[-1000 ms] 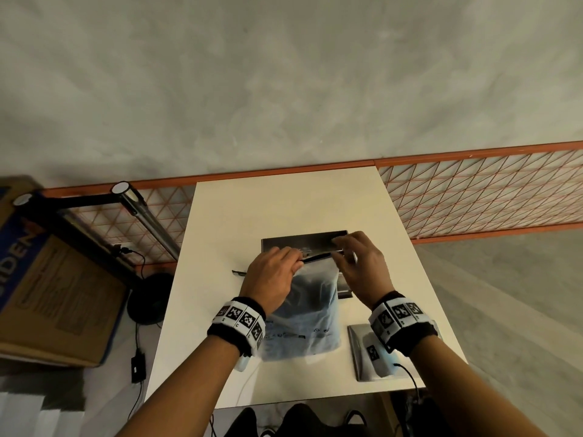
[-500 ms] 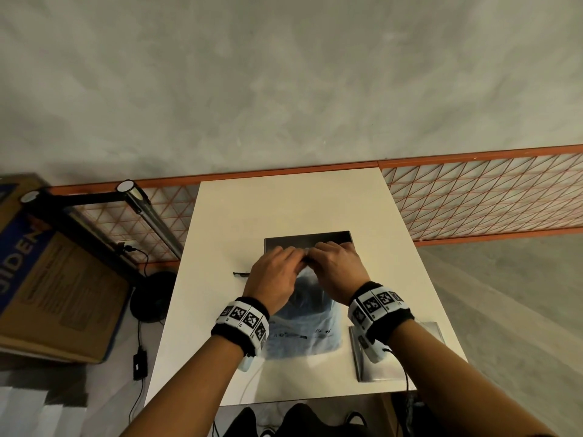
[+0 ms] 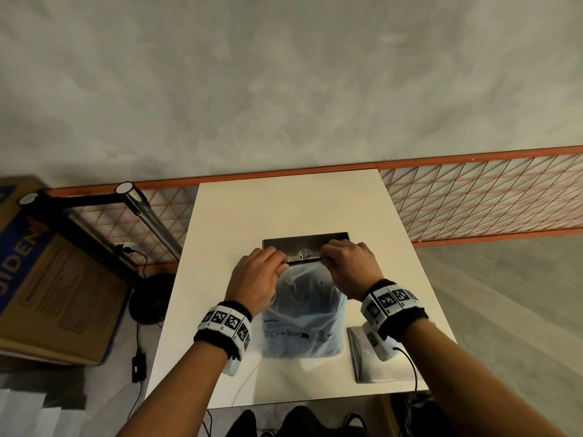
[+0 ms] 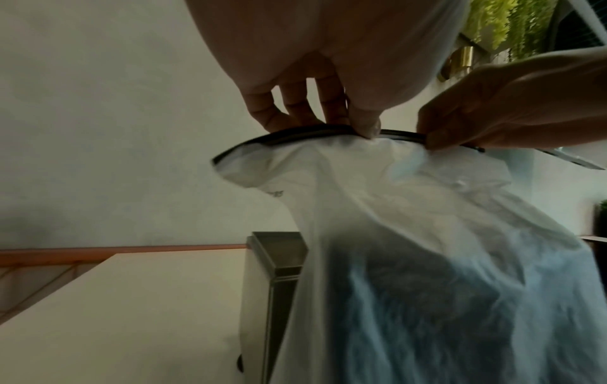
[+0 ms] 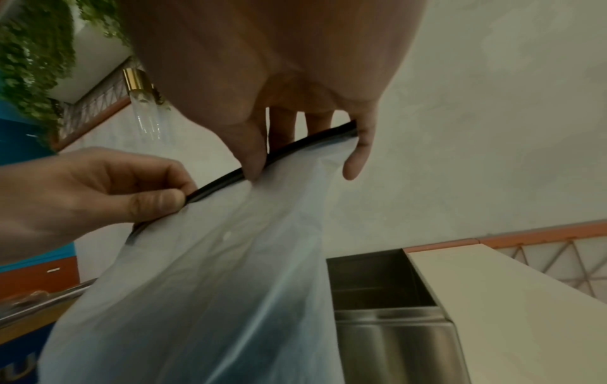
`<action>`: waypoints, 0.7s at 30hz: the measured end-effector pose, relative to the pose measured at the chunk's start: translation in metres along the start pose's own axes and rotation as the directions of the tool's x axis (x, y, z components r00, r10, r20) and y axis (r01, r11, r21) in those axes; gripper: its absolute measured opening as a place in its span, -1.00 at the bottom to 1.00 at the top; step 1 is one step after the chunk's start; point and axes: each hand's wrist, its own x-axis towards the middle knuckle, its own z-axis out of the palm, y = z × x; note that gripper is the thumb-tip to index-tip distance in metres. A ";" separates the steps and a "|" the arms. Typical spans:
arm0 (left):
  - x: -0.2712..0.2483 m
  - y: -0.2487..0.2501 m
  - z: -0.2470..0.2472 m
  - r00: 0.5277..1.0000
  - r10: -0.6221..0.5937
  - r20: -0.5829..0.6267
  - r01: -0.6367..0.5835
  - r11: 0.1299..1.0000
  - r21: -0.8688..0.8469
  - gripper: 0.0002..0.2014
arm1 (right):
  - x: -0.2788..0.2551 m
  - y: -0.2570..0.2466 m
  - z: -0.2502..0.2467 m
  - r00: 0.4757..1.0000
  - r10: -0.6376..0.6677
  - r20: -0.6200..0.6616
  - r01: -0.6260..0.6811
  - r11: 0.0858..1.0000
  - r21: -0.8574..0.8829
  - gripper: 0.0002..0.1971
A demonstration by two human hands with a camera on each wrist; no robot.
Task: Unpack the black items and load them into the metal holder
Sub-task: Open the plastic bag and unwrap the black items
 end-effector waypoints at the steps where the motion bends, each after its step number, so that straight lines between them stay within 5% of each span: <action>1: -0.002 -0.003 0.000 1.000 -0.001 -0.002 0.002 1.000 0.013 -0.97 | -0.001 0.002 -0.002 1.000 0.013 0.007 -0.013 1.000 0.002 -0.90; 17: -0.005 -0.009 -0.011 0.999 -0.036 -0.015 0.036 0.999 0.018 -0.96 | 0.003 0.001 -0.015 0.994 0.095 0.045 -0.096 0.995 0.019 -0.87; 21: -0.002 -0.011 -0.012 1.000 -0.017 -0.003 0.017 0.999 -0.042 -0.95 | 0.008 -0.002 -0.014 0.997 0.036 0.068 -0.035 0.999 -0.019 -0.85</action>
